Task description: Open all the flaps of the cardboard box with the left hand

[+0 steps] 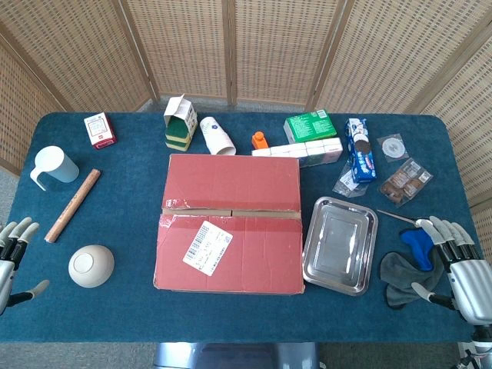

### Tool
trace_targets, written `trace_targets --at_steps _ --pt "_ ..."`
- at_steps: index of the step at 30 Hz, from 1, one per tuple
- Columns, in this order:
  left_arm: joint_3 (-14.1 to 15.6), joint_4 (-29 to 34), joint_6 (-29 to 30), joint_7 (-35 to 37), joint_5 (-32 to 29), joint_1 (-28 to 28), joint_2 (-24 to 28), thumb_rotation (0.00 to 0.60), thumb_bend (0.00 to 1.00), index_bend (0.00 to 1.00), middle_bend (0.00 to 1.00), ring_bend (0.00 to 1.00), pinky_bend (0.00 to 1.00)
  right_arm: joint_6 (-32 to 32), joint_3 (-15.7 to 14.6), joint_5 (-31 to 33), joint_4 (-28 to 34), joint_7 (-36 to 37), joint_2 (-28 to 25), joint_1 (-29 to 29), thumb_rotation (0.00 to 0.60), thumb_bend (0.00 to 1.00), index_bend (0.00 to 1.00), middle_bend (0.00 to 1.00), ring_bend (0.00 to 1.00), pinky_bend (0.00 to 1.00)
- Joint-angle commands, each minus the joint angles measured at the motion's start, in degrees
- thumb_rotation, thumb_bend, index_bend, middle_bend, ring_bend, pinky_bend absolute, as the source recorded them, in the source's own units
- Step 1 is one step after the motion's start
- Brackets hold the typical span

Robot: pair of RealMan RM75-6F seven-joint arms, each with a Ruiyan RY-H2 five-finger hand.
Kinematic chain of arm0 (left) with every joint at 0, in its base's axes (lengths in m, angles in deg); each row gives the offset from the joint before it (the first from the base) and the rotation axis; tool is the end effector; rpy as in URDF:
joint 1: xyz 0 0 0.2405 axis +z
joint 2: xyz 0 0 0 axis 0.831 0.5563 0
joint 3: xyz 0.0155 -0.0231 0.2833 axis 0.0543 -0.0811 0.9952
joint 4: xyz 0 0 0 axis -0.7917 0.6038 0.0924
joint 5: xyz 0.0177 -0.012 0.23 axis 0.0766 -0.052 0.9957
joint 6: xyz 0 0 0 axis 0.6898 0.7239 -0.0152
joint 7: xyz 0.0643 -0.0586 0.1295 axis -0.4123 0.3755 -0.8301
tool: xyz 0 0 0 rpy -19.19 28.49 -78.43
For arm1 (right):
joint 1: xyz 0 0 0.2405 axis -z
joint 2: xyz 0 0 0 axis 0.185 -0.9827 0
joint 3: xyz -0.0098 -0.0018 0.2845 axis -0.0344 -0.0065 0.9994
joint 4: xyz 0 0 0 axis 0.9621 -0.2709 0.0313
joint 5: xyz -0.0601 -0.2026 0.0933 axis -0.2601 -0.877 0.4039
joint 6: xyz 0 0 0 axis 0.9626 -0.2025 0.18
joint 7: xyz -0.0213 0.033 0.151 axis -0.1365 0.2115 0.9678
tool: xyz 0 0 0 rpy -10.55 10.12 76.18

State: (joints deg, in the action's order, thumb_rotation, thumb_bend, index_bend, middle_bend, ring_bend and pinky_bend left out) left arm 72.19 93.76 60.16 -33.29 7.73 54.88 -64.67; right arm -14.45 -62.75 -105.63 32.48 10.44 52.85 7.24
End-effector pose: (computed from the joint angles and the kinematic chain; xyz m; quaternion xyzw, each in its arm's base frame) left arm -0.3378 0.1598 0.1708 -0.6266 -0.3596 -0.3605 0.5900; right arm -0.3119 -0.1774 0.1946 0.6106 -0.3768 0.4604 0.5226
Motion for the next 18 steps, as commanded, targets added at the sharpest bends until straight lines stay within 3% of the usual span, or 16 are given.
trace_targets --at_steps 1,9,11,14,18 --pt "0.01 0.0 -0.06 -0.01 -0.02 -0.01 -0.02 0.6 0.29 0.0 0.0 0.0 0.02 -0.01 -0.01 -0.01 0.0 0.01 -0.01 0.01 0.6 0.03 0.0 0.0 0.0 0.0" --pt "0.52 1.42 -2.31 3.44 0.04 -0.95 1.05 0.6 0.29 0.0 0.0 0.0 0.02 0.23 -0.3 -0.21 0.33 -0.33 -0.2 0.05 0.6 0.03 0.0 0.0 0.0 0.0" --pt "0.62 3.12 -4.69 8.08 -0.07 -2.29 2.45 0.6 0.29 0.0 0.0 0.0 0.02 0.3 -0.37 -0.18 0.47 -0.58 -0.23 0.1 0.6 0.03 0.0 0.0 0.0 0.0" --pt "0.47 6.31 -11.46 21.2 0.26 -6.76 6.58 0.6 0.29 0.01 0.0 0.0 0.02 0.48 -0.44 -0.13 0.77 -1.01 -0.28 0.1 0.6 0.03 0.0 0.0 0.0 0.0" --pt "-0.53 7.96 -16.52 31.08 0.75 -11.15 10.98 0.6 0.29 0.02 0.0 0.0 0.04 0.38 -0.42 -0.14 0.97 -1.42 -0.31 0.17 0.6 0.03 0.0 0.0 0.0 0.0"
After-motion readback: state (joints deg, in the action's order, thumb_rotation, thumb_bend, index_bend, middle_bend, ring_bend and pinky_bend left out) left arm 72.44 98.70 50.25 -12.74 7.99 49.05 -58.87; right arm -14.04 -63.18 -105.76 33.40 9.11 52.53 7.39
